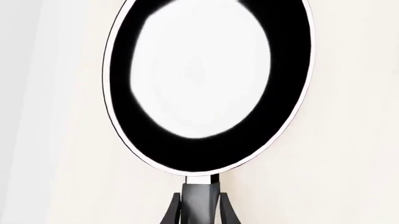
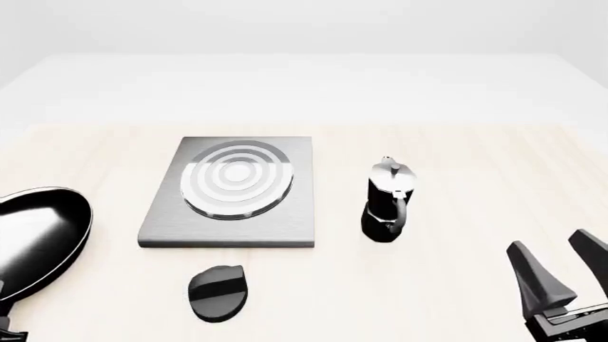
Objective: Turn on the stove and put the frying pan on it.
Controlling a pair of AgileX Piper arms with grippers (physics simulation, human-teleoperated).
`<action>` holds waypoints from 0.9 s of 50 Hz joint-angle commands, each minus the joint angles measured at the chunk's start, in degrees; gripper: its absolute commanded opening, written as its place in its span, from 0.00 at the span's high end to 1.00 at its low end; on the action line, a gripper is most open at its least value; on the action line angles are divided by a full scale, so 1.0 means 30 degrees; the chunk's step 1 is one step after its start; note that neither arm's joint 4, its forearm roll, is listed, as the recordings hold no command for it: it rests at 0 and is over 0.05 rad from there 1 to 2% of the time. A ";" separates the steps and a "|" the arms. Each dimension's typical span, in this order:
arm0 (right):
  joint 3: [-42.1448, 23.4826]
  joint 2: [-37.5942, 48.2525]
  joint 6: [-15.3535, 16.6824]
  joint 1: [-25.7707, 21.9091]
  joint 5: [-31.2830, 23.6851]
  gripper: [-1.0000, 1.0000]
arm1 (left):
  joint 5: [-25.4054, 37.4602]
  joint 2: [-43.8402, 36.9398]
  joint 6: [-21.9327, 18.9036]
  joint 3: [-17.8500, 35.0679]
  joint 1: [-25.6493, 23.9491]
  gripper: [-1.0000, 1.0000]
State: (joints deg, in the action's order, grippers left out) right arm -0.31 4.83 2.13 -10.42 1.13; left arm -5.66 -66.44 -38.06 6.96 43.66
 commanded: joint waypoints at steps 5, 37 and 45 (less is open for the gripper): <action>-0.0069 -0.0082 -0.0011 0.0011 -0.0108 0.00 | 0.1522 0.1988 0.0301 0.0129 -0.0445 1.00; -0.0168 0.0177 0.0048 -0.0072 0.0106 0.00 | 0.4590 0.5395 0.2498 0.2166 -0.2351 1.00; -0.0281 -0.0087 0.0048 -0.0101 -0.0225 0.00 | 0.6047 0.6297 0.2883 0.3144 -0.2926 1.00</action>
State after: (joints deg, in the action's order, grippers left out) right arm -0.91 4.77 2.22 -10.63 0.79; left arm 9.20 -50.87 -30.34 12.52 36.58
